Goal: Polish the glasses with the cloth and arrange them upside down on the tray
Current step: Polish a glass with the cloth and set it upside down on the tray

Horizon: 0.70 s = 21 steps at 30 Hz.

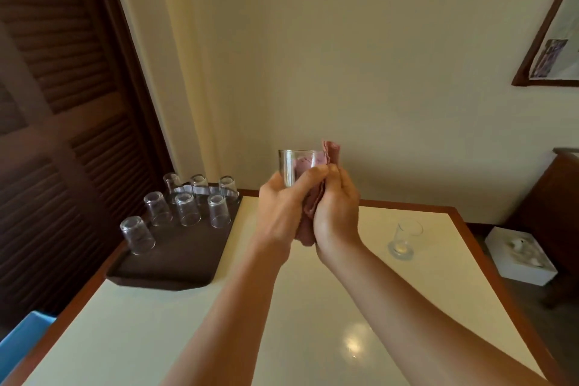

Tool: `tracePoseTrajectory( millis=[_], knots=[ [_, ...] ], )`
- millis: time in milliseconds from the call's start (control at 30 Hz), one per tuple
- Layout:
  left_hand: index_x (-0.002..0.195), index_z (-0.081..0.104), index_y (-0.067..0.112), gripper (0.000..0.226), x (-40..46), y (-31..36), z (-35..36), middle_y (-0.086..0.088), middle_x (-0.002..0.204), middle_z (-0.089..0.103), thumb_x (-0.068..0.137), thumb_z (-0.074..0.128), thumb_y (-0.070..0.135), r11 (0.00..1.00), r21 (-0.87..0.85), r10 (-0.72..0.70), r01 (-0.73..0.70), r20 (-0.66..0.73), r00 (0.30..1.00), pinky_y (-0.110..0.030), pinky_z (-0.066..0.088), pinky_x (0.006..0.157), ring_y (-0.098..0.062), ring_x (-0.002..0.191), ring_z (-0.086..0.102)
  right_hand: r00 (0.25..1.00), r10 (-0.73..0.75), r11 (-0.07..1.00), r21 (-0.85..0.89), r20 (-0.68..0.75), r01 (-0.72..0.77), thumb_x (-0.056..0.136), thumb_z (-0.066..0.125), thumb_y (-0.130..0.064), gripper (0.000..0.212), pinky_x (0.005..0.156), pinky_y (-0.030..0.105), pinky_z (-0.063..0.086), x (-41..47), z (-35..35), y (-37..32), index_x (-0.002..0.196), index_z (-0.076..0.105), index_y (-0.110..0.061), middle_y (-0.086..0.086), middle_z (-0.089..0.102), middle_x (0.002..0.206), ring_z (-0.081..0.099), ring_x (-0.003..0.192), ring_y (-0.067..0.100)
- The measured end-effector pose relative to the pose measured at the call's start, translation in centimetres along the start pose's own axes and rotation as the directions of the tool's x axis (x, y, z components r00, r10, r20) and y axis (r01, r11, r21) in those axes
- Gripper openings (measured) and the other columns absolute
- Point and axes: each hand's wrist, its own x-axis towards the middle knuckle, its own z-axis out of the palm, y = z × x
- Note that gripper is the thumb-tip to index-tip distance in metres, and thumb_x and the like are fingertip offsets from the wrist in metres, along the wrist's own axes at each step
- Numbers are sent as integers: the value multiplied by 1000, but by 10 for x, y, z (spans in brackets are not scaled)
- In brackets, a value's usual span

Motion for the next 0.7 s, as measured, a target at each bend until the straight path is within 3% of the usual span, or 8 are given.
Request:
tracePoseTrajectory(
  millis=[67, 133, 233, 367, 433, 500, 567, 700],
  knots=[
    [102, 71, 0, 25, 10, -9, -8, -18, 84, 76, 90, 81, 20, 991, -70, 101, -115, -179, 979, -35, 63, 67, -21, 74, 75, 981, 180, 981, 60, 68, -184, 107, 41, -31, 38, 53, 25, 50, -2, 13, 13, 96, 73, -13, 4, 74, 76, 70, 62, 19],
    [104, 69, 5, 29, 21, -23, -25, -7, 84, 78, 89, 83, 25, 985, -55, 141, -167, -319, 937, -34, 63, 78, -17, 79, 76, 875, 462, 877, 73, 146, -475, 107, 39, -31, 44, 49, 25, 48, -1, 26, 24, 91, 74, -12, 8, 71, 65, 66, 53, 25],
    [101, 67, 15, 42, 43, -46, -66, 3, 87, 77, 80, 87, 45, 990, 119, 117, -75, -398, 910, -38, 60, 85, -13, 81, 75, 723, 673, 735, -38, 156, -677, 101, 35, -12, 37, 64, 37, 53, 11, 45, 48, 90, 70, -8, 14, 70, 72, 66, 67, 30],
    [105, 61, 20, 43, 83, -57, -139, 0, 96, 73, 83, 85, 47, 994, 79, -28, 74, -469, 883, -40, 62, 80, -15, 84, 70, 695, 704, 709, -188, 144, -679, 101, 45, -8, 25, 52, 29, 55, 18, 80, 76, 93, 68, -4, 13, 70, 71, 68, 59, 24],
    [115, 56, 22, 40, 106, -60, -184, -6, 108, 70, 87, 82, 36, 963, 63, -214, 261, -408, 888, -40, 61, 73, -19, 92, 70, 719, 683, 725, -249, 132, -642, 104, 51, -15, 26, 62, 29, 54, 28, 101, 94, 92, 71, -5, 13, 73, 81, 69, 70, 24],
    [121, 58, 17, 40, 124, -63, -230, -15, 117, 68, 88, 80, 23, 863, 273, -333, 424, -324, 886, -37, 60, 67, -24, 94, 69, 755, 645, 746, -309, 116, -590, 105, 51, -17, 27, 69, 30, 52, 38, 118, 112, 98, 72, -3, 14, 73, 92, 67, 78, 23],
    [136, 54, 14, 58, 140, -65, -270, -13, 123, 63, 86, 83, 22, 700, 534, -373, 474, -293, 880, -33, 58, 61, -27, 98, 69, 768, 636, 739, -344, 76, -579, 106, 49, -16, 28, 62, 25, 51, 46, 131, 133, 105, 70, 1, 14, 71, 90, 64, 74, 20],
    [148, 45, 21, 80, 168, -62, -320, -3, 117, 58, 81, 87, 34, 475, 819, -261, 322, -219, 940, -27, 48, 57, -15, 87, 62, 784, 621, 660, -554, 22, -507, 107, 47, -26, 31, 82, 32, 52, 52, 139, 172, 102, 71, -7, 11, 73, 94, 68, 86, 23]
  ],
)
